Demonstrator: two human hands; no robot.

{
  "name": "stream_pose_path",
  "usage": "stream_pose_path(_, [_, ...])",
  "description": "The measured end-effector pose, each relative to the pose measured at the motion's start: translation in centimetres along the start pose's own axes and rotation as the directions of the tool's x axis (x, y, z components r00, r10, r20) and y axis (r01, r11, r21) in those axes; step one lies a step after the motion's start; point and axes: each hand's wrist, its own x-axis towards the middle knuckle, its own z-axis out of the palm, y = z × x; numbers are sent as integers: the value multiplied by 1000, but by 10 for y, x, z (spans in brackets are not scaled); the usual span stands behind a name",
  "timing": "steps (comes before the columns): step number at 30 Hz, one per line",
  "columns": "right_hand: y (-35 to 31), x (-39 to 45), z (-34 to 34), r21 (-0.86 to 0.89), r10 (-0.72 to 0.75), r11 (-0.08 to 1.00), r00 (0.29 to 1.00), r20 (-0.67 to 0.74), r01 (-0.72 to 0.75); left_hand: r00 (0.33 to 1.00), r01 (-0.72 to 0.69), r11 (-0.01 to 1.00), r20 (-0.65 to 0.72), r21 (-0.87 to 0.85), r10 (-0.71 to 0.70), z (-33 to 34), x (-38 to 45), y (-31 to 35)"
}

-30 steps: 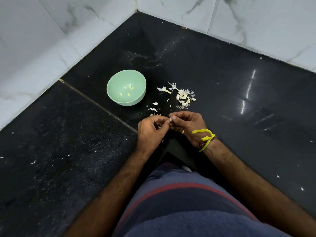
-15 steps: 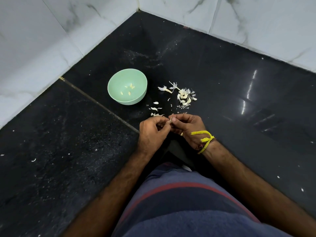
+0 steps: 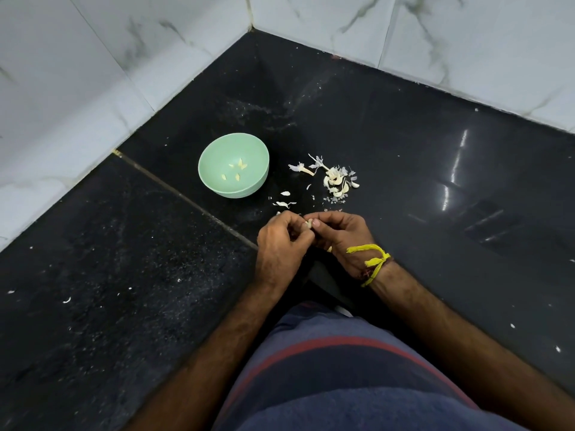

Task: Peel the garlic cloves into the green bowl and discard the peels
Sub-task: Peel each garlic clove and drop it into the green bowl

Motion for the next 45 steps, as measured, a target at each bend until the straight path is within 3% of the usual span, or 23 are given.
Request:
stream_pose_path(9, [-3,1,3,7,16,1000,999,-36,-15,998,59,997,0,-53,-59,4,3,2])
stream_pose_path(16, [-2,0,2,-100,-51,994,998,-26,49,990,134,988,47,-74,-130,4,2,2])
stream_pose_path(21, [-2,-1,3,-127,-81,989,995,-62,72,959,268,937,151,-225,-238,3,4,5])
stream_pose_path(26, [-10,-6,8,-302,-144,946,987,-67,117,958,273,931,161,-243,-239,1,3,7])
stream_pose_path(31, [-13,-5,8,-299,-99,951,994,-50,80,963,251,937,161,-243,-216,-2,2,8])
stream_pose_path(45, [-10,-4,0,-572,-139,816,989,-60,80,983,153,988,99,18,-154,6,2,2])
